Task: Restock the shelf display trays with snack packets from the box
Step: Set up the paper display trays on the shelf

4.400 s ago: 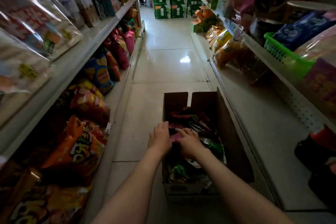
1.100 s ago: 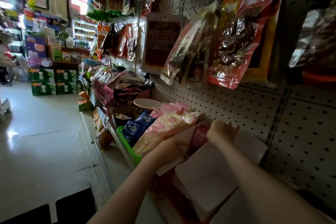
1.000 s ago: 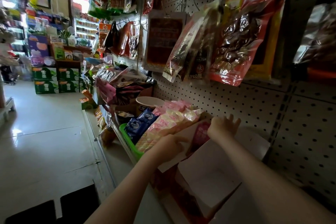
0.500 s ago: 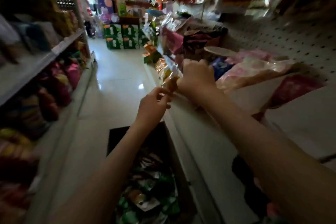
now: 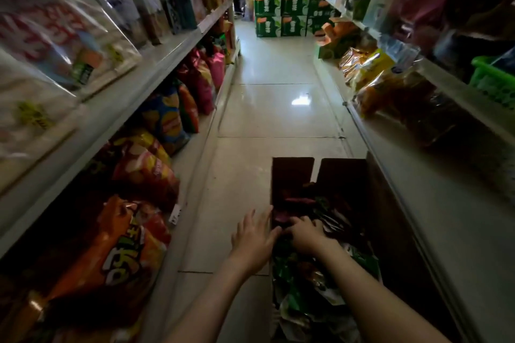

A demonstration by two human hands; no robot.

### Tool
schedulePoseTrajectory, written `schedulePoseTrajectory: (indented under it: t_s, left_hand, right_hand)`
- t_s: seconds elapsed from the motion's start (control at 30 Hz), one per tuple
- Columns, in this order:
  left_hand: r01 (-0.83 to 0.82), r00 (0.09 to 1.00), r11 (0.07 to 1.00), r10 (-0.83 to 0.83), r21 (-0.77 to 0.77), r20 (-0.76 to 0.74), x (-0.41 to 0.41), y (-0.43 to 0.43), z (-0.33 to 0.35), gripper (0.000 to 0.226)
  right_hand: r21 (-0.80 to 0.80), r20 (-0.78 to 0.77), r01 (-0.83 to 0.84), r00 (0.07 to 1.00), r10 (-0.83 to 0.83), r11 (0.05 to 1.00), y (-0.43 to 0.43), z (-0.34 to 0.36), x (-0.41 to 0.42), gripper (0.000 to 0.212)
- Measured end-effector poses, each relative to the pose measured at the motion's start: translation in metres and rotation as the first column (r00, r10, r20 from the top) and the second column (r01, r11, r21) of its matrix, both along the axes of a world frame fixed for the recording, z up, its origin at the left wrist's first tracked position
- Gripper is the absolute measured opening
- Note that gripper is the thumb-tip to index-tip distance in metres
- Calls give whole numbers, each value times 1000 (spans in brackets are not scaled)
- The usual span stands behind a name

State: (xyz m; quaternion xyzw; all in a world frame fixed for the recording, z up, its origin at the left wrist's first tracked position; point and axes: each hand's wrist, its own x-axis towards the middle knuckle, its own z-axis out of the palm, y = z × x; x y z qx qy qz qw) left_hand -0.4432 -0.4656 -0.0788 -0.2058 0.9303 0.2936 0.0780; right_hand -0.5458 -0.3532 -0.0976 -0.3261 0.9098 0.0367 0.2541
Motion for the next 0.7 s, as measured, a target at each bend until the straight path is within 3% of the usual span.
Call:
schedulePoseTrajectory:
  t_s: [0.07, 0.27, 0.4, 0.47, 0.53, 0.6, 0.7]
  left_hand:
    - [13, 1000, 1000, -13, -3, -4, -2, -5, -4, 59]
    - [5, 997, 999, -2, 35, -77, -9, 1, -12, 56]
    - [7, 996, 1000, -5, 30, -89, -11, 5, -12, 54]
    - [2, 997, 1000, -1, 20, -75, -11, 4, -11, 53]
    - [-28, 995, 999, 32, 36, -98, -11, 4, -7, 53]
    - [-79, 981, 991, 96, 105, -170, -12, 7, 2, 51]
    - [-138, 933, 944, 225, 299, -281, -20, 13, 22, 46]
  right_hand:
    - [73, -5, -14, 1000, 14, 997, -10, -14, 4, 50]
    - [71, -91, 96, 992, -90, 993, -9, -25, -8, 68]
    - [9, -43, 129, 991, -128, 992, 1, -19, -18, 40]
    - [-104, -36, 148, 988, -152, 984, 5, -4, -16, 39]
    - [-379, 35, 261, 963, -268, 888, 12, 21, -16, 38]
    - [-612, 167, 383, 918, -360, 692, 24, 52, -16, 33]
    - [-773, 320, 446, 888, -330, 451, 48, 101, -15, 24]
